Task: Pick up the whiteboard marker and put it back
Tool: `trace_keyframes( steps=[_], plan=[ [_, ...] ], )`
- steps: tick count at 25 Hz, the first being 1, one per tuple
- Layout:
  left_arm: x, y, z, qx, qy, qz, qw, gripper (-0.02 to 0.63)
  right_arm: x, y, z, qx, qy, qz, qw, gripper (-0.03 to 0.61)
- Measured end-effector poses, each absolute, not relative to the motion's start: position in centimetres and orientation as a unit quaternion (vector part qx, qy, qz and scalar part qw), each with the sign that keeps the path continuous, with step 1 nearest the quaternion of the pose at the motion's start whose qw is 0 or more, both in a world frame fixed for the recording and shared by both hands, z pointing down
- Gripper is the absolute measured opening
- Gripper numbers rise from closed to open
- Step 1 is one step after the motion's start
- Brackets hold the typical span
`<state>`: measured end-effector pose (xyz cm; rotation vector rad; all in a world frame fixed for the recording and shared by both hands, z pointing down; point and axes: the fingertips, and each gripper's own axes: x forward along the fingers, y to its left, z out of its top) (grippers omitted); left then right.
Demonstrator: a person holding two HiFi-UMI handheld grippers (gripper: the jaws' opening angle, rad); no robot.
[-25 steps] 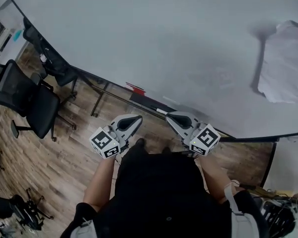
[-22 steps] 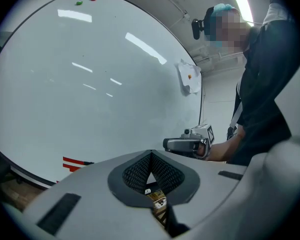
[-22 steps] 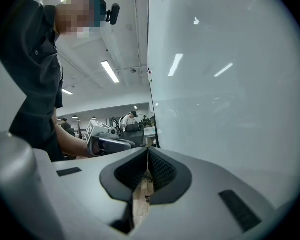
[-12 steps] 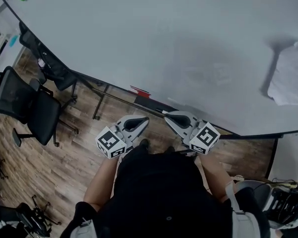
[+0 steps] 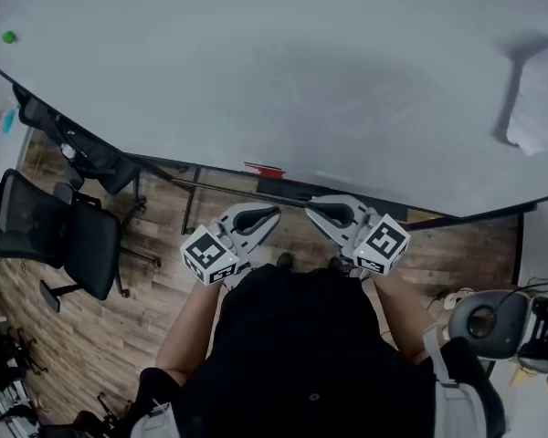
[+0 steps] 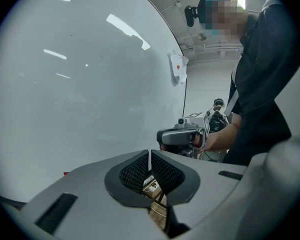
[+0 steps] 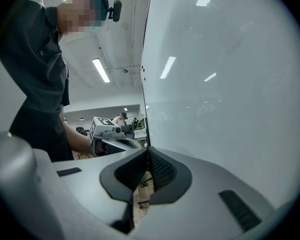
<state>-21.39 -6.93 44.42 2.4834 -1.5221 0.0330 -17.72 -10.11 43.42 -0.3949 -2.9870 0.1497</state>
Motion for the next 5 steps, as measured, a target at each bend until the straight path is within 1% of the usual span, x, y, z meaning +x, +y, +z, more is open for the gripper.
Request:
trace_keyframes(
  steps=[5],
  plan=[
    [-23.3, -6.9, 44.5, 0.859, -0.502, 0.024, 0.101, 0.014, -19.4, -9.3, 43.0, -0.122, -0.991, 0.039, 0.041, 0.02]
  ],
)
